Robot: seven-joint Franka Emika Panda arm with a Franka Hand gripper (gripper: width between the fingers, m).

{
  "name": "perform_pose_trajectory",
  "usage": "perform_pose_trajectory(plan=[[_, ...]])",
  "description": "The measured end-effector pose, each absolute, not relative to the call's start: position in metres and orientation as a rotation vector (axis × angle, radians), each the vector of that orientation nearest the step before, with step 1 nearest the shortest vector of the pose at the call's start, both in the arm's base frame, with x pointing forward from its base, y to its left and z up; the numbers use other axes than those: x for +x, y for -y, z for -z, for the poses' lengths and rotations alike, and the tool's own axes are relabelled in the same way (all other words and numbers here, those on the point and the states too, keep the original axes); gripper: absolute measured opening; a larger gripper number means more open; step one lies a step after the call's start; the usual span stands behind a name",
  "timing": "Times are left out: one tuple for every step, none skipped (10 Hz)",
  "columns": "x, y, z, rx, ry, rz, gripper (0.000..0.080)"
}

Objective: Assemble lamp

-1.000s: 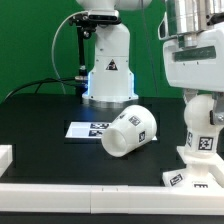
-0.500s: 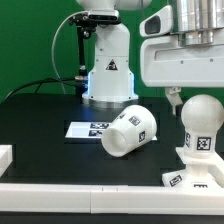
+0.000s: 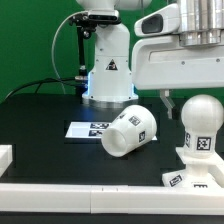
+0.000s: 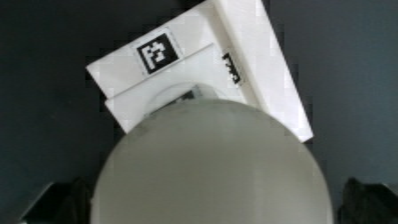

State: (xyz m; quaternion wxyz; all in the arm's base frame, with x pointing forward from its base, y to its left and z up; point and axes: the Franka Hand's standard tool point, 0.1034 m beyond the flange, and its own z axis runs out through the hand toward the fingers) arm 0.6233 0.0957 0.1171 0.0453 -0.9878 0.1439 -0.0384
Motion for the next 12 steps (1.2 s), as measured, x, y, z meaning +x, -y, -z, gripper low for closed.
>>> perform_pose_trajectory(plan=[[0.6228,-0.0979,-0.1169,-3.072,-0.246,0.129,0.0699],[0.6237,-0.0948,-0.1170,-3.078,-0.159,0.136,0.0699],[0.6238,-0.0938,-0.1169,-3.074,-0.207,0.134,0.0699],[0.6238,-0.0942,-0.1169,-3.072,-0.231,0.134,0.0591],[0.6239,-0.0939,-0.1168,-3.072,-0.229,0.134,0.0571],[0.6239,-0.0941,-0.1168,-3.065,-0.285,0.133,0.0571],[0.6239,-0.0938,-0.1169,-3.048,-0.408,0.129,0.0571],[0.6242,-0.0923,-0.1171,-3.006,-0.622,0.126,0.0571],[0.6244,-0.0905,-0.1175,-2.979,-0.725,0.127,0.0571],[0.6231,-0.0904,-0.1171,-2.957,-0.818,0.114,0.0571],[0.6206,-0.0925,-0.1165,-2.915,-0.965,0.088,0.0573],[0.6207,-0.0924,-0.1167,-2.898,-1.013,0.087,0.0574]])
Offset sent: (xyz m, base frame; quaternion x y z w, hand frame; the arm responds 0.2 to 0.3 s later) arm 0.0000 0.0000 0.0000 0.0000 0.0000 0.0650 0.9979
